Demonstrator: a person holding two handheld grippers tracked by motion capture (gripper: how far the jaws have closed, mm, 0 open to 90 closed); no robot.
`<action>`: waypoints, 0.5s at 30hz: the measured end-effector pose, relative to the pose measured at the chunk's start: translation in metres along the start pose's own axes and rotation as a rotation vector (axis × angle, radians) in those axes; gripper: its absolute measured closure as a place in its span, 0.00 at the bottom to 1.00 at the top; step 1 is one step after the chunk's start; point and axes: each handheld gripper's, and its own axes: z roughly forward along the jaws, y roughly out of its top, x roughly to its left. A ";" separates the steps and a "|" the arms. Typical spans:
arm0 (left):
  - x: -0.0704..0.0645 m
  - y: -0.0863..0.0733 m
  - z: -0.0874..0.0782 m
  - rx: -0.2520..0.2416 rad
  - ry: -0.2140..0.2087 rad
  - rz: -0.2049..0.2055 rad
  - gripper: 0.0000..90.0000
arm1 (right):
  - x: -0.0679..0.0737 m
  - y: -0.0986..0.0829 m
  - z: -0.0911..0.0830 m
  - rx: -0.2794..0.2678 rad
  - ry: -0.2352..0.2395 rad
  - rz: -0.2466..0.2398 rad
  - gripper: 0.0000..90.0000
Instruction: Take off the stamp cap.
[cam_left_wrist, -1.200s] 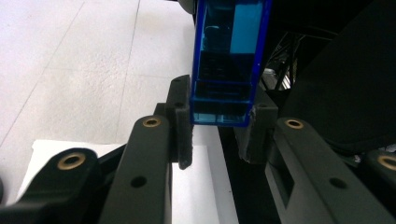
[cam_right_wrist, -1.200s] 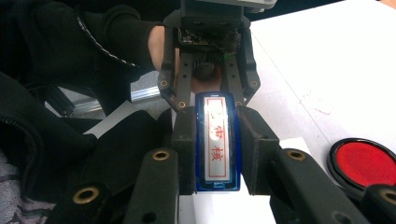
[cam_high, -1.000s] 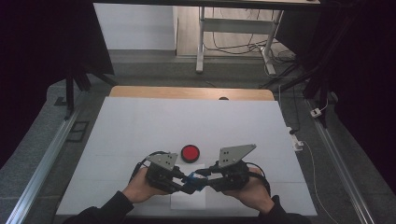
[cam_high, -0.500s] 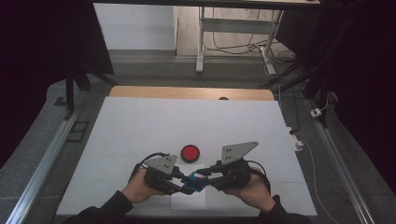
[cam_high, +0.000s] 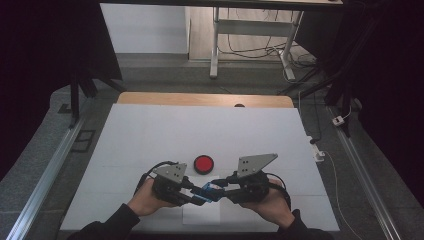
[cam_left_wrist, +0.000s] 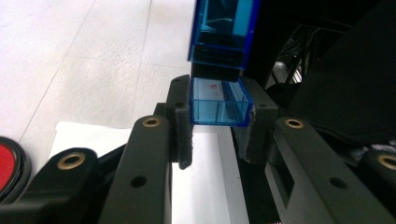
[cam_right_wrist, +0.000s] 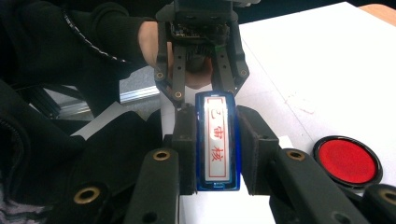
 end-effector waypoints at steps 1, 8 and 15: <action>0.000 0.000 0.000 -0.002 0.002 -0.015 0.77 | 0.000 0.000 0.000 0.000 0.000 0.000 0.79; 0.000 -0.001 0.000 0.027 0.055 -0.069 0.76 | 0.001 -0.001 -0.003 -0.016 -0.035 -0.017 0.79; -0.001 -0.003 -0.006 0.033 0.099 -0.105 0.76 | 0.002 -0.003 -0.006 -0.023 -0.057 -0.030 0.79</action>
